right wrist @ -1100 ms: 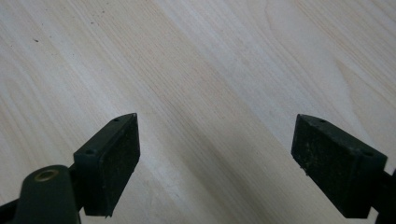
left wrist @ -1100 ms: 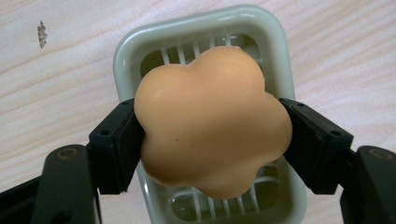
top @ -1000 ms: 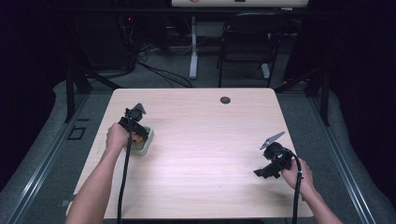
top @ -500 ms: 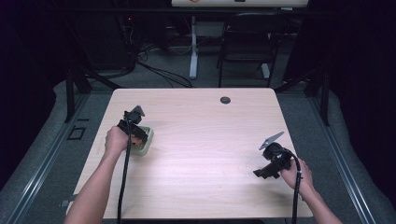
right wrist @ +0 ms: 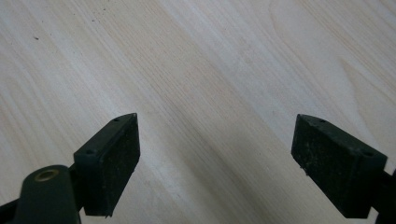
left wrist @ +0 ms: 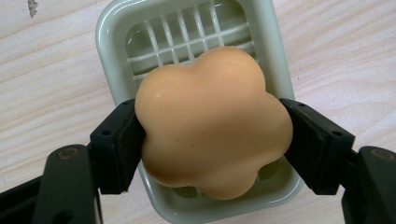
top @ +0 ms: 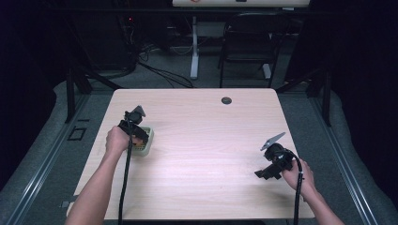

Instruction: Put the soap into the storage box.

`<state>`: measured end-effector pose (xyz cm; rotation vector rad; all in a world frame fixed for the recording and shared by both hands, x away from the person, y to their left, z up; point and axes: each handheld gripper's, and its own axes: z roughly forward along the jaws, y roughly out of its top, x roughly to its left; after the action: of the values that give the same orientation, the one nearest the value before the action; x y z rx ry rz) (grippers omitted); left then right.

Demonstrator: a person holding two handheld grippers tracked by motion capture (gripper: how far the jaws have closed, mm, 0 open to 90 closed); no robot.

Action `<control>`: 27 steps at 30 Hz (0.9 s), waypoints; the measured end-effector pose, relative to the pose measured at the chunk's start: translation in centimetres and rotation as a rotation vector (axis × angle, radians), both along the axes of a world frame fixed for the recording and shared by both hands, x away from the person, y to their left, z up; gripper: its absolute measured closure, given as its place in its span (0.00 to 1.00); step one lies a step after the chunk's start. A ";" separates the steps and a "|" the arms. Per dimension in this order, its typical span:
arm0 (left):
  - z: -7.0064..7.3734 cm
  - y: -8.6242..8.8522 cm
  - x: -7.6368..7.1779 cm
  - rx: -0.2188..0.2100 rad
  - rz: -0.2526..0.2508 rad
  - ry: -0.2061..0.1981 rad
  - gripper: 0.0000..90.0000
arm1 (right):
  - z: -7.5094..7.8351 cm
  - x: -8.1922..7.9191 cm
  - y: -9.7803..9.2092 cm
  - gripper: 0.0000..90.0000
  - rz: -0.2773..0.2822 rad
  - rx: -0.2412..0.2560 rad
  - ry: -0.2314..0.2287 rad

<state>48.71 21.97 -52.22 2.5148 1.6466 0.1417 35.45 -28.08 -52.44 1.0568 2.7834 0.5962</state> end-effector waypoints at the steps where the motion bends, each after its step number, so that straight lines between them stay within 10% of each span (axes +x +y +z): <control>1: 0.0 0.0 0.0 0.001 -0.004 0.000 0.29 | 0.0 0.0 0.0 0.17 0.000 0.000 0.001; 27: 0.7 0.0 0.3 0.030 -0.056 -0.011 0.28 | -0.1 0.0 0.1 0.17 -0.003 0.005 0.004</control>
<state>49.01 21.97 -51.52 2.5742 1.5802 0.1746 35.44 -28.00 -52.51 1.0641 2.7842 0.6016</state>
